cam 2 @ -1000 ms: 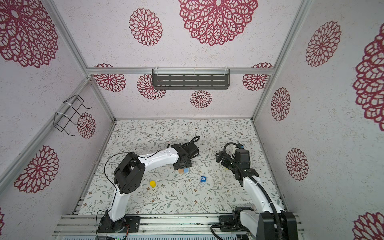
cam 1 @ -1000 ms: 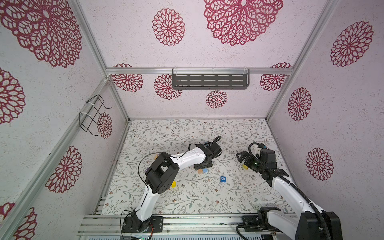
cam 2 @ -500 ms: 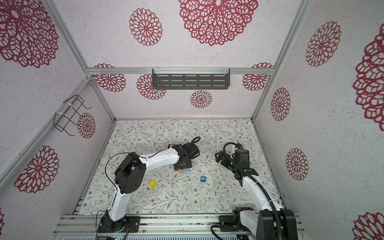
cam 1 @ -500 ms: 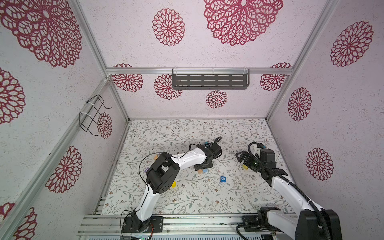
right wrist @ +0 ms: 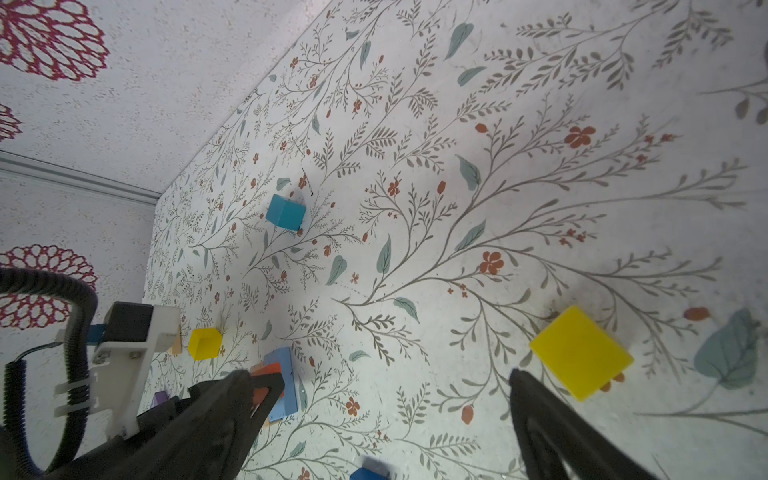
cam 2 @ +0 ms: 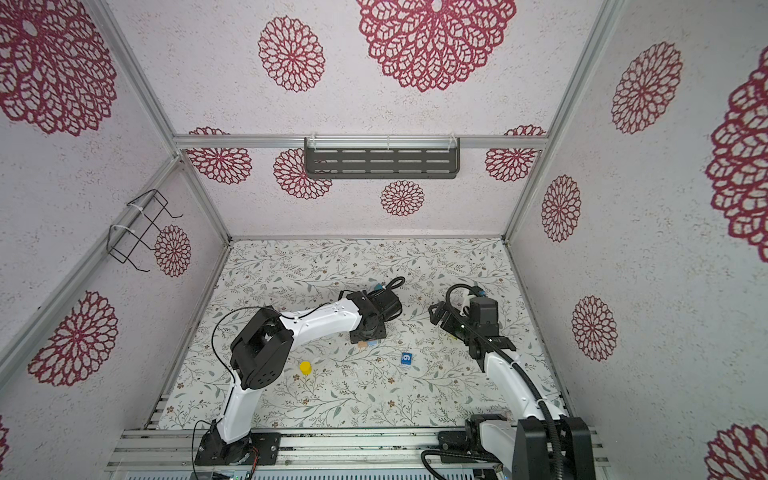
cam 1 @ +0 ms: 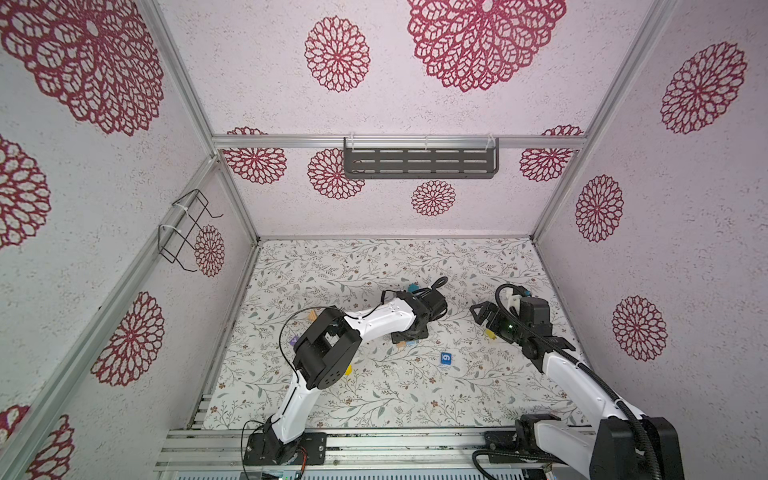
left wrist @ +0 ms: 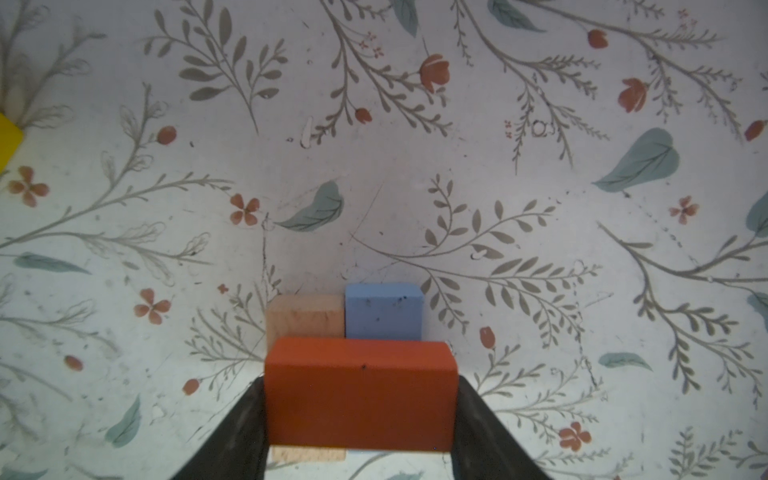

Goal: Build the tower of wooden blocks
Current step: 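Lower the orange-red block across the wood and blue blocks, open left gripper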

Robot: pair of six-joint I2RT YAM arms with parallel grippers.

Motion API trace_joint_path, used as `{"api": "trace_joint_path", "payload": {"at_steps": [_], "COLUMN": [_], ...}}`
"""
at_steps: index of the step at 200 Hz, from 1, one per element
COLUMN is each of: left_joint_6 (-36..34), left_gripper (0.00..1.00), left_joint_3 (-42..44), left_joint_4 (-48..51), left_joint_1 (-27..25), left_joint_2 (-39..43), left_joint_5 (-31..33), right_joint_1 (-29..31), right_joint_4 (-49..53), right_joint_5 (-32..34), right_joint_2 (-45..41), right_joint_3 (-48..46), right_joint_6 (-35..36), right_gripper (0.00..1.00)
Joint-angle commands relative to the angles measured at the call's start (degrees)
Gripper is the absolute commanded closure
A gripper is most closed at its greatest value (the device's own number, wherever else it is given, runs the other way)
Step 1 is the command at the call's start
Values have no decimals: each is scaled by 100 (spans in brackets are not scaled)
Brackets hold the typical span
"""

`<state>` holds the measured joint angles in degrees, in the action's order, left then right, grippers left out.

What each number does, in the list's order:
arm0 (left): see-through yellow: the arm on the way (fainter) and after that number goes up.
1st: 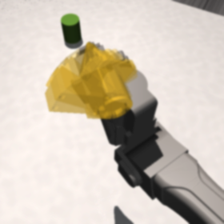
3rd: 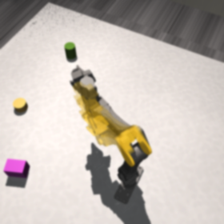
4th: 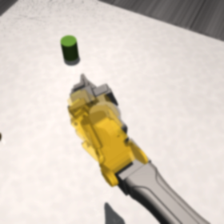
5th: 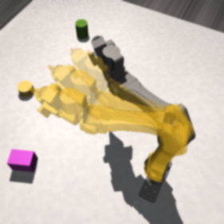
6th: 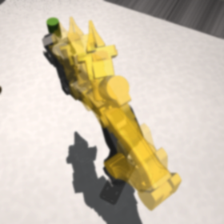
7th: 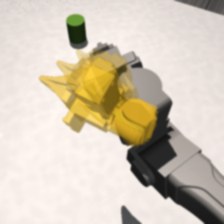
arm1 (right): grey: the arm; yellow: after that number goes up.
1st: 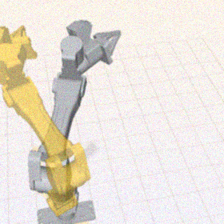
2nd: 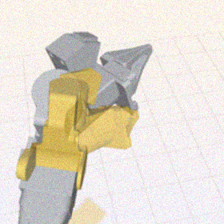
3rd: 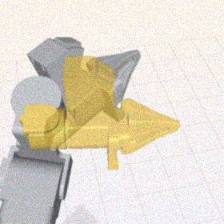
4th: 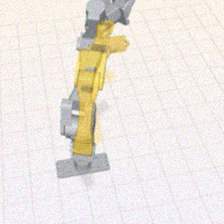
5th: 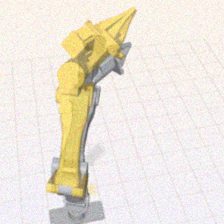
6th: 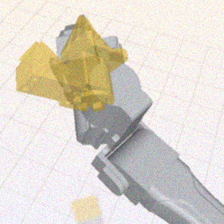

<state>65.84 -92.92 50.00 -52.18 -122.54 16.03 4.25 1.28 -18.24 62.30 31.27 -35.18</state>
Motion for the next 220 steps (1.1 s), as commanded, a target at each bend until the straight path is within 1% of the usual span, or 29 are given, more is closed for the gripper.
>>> {"api": "trace_joint_path", "payload": {"at_steps": [1, 65, 104, 149, 162, 175, 199, 209, 220], "left_joint_6": [113, 165, 187, 164, 163, 161, 146, 127, 110], "left_gripper": [43, 42, 42, 38, 33, 26, 9, 0, 3], "left_joint_3": [91, 237, 329, 276, 249, 246, 223, 223, 227], "left_joint_4": [17, 6, -100, -178, -161, -141, -57, -4, 50], "left_joint_1": [-11, 66, 55, 48, 37, 32, 2, -9, -29], "left_joint_2": [-11, 72, 57, -14, -25, -21, 31, 78, 157], "left_joint_5": [137, 231, 172, 104, 102, 117, 221, 277, 344], "right_joint_1": [-30, -30, -30, -35, -31, -29, -13, -7, -3], "right_joint_4": [-128, -154, -180, -181, -181, -172, -193, -192, -125], "right_joint_5": [-81, -109, -134, -123, -119, -119, -215, -199, -85], "right_joint_2": [-30, 3, 34, 36, 41, 44, -9, -55, -83], "right_joint_3": [-59, -68, -68, -68, -68, -68, -67, -61, -35], "right_joint_6": [-72, -70, -80, -64, -52, -49, 117, 176, 262], "right_gripper": [1, 1, 1, 1, 1, 1, 1, 1, 1]}}
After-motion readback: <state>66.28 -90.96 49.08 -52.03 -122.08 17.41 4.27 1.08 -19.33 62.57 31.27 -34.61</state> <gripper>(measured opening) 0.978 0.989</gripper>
